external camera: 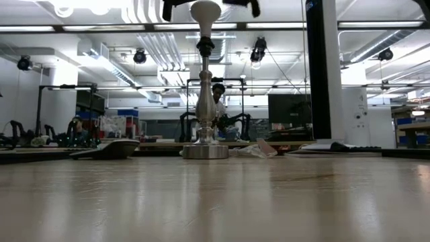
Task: Screw lightbulb
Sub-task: Remove the lightbulb from the table lamp
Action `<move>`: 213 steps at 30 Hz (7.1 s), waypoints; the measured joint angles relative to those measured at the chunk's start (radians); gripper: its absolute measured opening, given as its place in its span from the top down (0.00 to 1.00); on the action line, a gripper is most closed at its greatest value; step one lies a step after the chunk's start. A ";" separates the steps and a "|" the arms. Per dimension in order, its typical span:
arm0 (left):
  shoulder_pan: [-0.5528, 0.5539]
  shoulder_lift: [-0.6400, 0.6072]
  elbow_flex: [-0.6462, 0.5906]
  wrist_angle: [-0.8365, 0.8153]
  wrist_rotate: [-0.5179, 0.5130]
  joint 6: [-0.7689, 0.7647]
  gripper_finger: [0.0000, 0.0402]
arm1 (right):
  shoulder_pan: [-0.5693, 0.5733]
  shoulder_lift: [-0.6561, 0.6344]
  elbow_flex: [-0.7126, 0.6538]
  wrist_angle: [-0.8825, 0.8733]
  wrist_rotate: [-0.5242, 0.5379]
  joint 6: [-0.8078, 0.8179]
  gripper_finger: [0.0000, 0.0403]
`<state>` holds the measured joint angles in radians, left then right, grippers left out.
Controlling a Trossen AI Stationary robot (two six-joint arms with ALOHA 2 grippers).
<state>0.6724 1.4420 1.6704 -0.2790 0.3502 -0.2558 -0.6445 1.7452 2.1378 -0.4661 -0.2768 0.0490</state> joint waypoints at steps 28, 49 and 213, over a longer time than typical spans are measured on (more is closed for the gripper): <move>0.041 -0.033 0.022 -0.037 -0.163 0.271 1.00 | -0.002 0.028 -0.053 0.104 -0.157 0.002 1.00; 0.187 -0.016 0.004 0.099 0.298 0.175 1.00 | -0.054 0.027 -0.085 0.207 -0.363 0.083 1.00; 0.037 0.104 0.045 0.080 0.070 0.030 1.00 | 0.002 0.042 -0.225 0.253 -0.097 -0.064 1.00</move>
<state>0.7097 1.5461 1.7154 -0.1991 0.4206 -0.2255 -0.6426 1.7874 1.9129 -0.2132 -0.3740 -0.0147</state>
